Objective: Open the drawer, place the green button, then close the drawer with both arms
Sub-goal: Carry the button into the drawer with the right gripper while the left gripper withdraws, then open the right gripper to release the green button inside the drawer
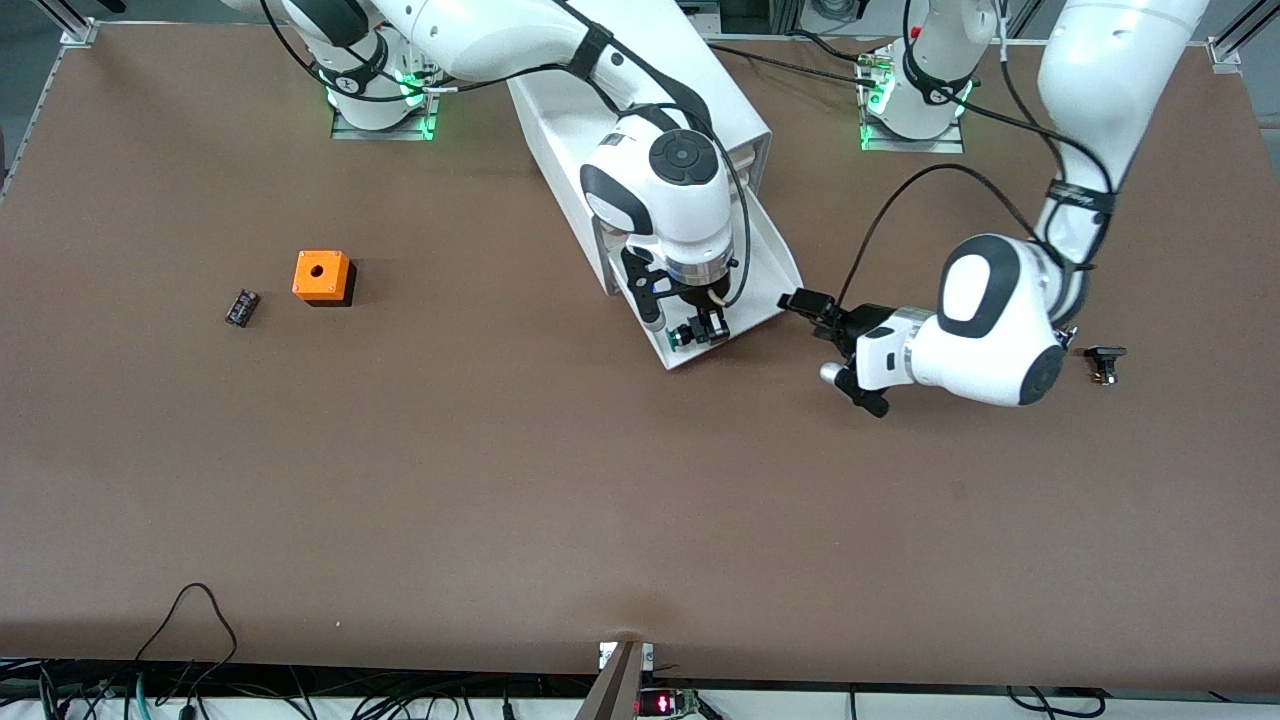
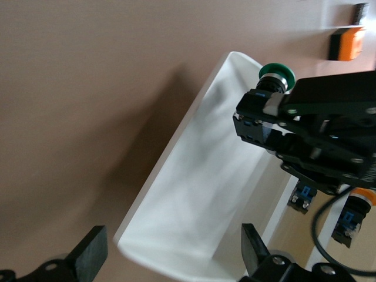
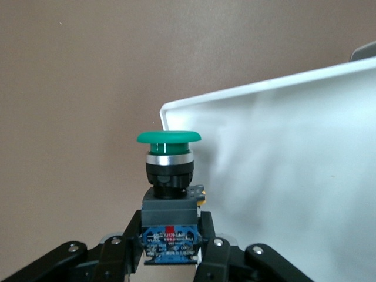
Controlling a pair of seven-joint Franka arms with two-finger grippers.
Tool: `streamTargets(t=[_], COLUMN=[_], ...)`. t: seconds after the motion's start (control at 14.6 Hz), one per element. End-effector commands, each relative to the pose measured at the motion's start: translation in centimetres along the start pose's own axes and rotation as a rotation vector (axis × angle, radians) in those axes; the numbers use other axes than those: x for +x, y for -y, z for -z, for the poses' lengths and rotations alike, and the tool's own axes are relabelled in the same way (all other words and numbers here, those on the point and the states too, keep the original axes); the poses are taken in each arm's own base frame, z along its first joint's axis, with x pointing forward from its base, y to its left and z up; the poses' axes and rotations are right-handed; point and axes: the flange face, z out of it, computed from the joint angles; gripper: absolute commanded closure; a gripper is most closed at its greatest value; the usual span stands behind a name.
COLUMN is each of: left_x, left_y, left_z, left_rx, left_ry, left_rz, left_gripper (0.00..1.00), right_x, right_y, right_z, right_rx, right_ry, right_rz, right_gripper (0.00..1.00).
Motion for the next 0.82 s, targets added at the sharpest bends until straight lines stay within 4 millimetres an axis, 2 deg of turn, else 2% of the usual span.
streamTargets(t=[0.0,0.14,0.34,0.41,0.55,0.68,0.75], left_x=[0.2,0.0,-0.5,-0.7,-0.6,-0.2,0.3], left_y=[-1.6,-2.6,-3.1,-3.4,-3.8,-3.1,-3.2], left_z=[5.1,7.4,10.2,11.2,12.5,14.5,15.1], left_rx=[0.151,0.262,0.492,0.571,0.651,0.661,0.666], left_ry=[0.024,0.018,0.022,0.023,0.005,-0.049,-0.088], left_rz=[0.1,0.152,0.139,0.128,0.116,0.115,0.105], left_gripper=[0.0,0.0,0.0,0.0,0.0,0.0,0.0], right_x=[-1.2,-1.9,-3.0,-3.0,-3.1,-3.1,-3.2], right_y=[-0.4,-1.1,-2.2,-2.3,-2.2,-2.2,-2.1], right_z=[-1.0,-2.0,-3.2,-3.4,-3.4,-3.2,-3.1], right_rx=[0.041,0.039,0.051,0.048,0.057,0.061,0.064], right_ry=[-0.009,-0.014,-0.02,-0.021,-0.013,-0.01,-0.009], right_rz=[-0.031,-0.043,-0.045,-0.045,-0.044,-0.042,-0.042], right_gripper=[1.0,1.0,1.0,0.95,0.62,0.15,0.02])
